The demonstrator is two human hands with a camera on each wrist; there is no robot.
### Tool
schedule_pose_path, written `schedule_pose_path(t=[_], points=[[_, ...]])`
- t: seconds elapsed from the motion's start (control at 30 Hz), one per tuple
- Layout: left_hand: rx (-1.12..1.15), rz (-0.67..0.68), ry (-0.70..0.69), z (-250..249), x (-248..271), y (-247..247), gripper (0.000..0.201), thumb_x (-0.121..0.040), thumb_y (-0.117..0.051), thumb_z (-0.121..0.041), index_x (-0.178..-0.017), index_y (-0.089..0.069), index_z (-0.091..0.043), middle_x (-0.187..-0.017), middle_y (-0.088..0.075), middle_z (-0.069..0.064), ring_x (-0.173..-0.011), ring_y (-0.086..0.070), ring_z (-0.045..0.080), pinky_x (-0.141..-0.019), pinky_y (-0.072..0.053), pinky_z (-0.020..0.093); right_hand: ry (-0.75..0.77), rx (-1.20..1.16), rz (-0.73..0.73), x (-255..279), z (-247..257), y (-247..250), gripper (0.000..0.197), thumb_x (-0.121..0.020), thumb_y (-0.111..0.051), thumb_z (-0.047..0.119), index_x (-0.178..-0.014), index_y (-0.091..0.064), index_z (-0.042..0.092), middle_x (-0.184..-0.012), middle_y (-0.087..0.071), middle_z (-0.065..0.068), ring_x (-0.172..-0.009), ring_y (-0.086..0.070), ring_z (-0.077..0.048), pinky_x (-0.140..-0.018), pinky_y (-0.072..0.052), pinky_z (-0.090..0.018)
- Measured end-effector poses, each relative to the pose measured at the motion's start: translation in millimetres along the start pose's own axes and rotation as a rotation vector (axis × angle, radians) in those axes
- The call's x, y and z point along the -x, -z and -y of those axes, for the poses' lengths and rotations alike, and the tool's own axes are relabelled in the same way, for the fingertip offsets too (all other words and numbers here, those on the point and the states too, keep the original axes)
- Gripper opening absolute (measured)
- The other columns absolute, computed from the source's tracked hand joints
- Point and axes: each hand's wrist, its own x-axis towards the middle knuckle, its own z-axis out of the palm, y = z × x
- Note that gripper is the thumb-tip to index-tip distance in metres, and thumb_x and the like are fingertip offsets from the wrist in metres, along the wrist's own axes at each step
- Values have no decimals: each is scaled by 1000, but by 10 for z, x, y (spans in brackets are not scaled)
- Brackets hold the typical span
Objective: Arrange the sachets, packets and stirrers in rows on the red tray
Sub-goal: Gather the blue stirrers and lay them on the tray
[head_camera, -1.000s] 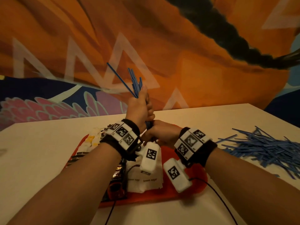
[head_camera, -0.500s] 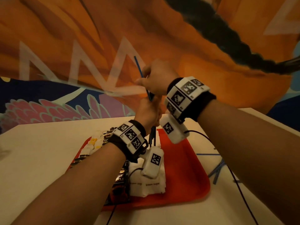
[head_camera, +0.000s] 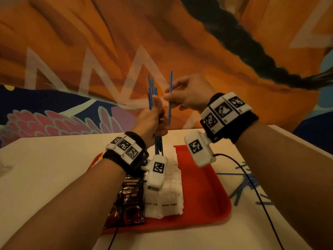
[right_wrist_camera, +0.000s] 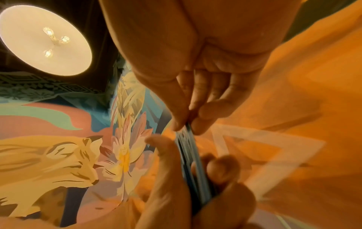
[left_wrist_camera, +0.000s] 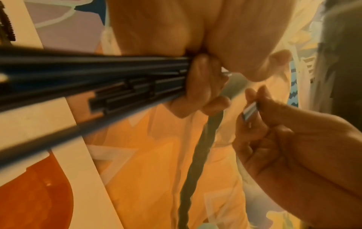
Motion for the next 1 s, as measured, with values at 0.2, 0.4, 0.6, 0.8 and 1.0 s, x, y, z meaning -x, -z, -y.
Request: schedule_pose_path(t=[0.2, 0.4, 0.6, 0.8, 1.0], points=[[23, 139, -24, -50, 98, -78, 55, -56, -53, -72, -85, -49, -26, -57, -28, -3, -43, -23, 7, -38, -22, 15, -22, -62, 60, 17, 11, -130, 18, -79, -81, 26, -67, -68, 22, -79, -70, -2, -71, -59, -13, -61, -47, -27], [43, 102, -44, -147, 115, -35, 51, -80, -50, -62, -92, -47, -12, -50, -28, -5, -39, -24, 7, -35, -21, 16, -74, -328, -95, 81, -271, -273, 31, -82, -75, 41, -81, -63, 13, -74, -64, 0, -70, -60, -16, -64, -52, -29], [173, -36, -99, -283, 68, 116, 45, -103, -44, -41, -66, -35, -19, -48, -24, -5, -36, -26, 8, -35, -20, 19, -564, -470, 236, 443, -622, -607, 64, -96, -40, 64, -115, -60, 6, -109, -66, -15, -99, -67, -33, -86, -57, -43], [177, -113, -106, -194, 42, 188, 36, -102, -52, -35, -72, -42, -19, -55, -34, -3, -38, -28, 8, -37, -26, 21, -748, -898, 342, 510, -633, -889, 55, -101, -40, 53, -111, -57, 2, -92, -62, -15, -79, -63, -28, -71, -58, -38], [146, -80, -122, -77, 64, 172, 30, -101, -53, -36, -80, -44, -17, -67, -48, -2, -40, -34, 8, -38, -31, 21, -691, -1002, 352, 476, -585, -921, 34, -104, -38, 32, -107, -56, 4, -90, -62, -14, -76, -61, -25, -67, -57, -35]])
